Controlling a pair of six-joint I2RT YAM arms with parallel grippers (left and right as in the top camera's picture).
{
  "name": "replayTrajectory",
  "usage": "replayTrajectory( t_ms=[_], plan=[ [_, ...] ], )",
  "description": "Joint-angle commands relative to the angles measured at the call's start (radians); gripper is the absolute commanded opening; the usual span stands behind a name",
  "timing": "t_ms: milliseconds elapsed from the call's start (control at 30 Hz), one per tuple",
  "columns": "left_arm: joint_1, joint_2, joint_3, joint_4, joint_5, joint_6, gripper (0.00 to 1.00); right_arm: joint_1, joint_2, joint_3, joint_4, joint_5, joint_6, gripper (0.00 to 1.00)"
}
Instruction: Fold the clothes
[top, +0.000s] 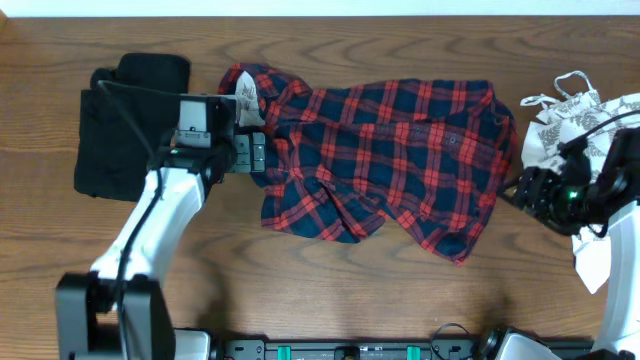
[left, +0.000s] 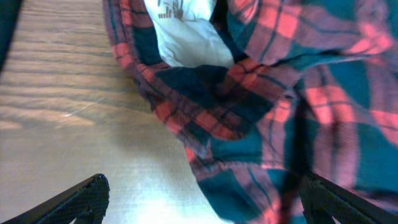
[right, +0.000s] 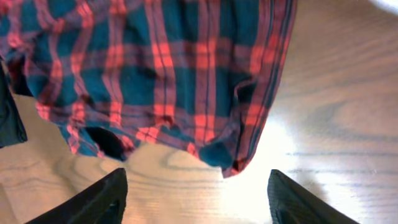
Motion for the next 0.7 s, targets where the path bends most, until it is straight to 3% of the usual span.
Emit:
replayTrajectory(
  t_ms=[0,300,667],
  plan=[
    [0.002,0.055,0.006,0.034,-0.001,0.043,0.98,0.006,0.000,-0.078,0.022,-0.027,-0.008,0.73],
    [0.002,0.146,0.006,0.153,-0.001,0.072,0.98,0.006,0.000,-0.216,0.105,-0.073,-0.008,0.75],
    [0.002,0.227,0.006,0.238,-0.003,0.138,0.98,0.007,0.000,-0.239,0.087,-0.075,-0.008,0.76]
  ],
)
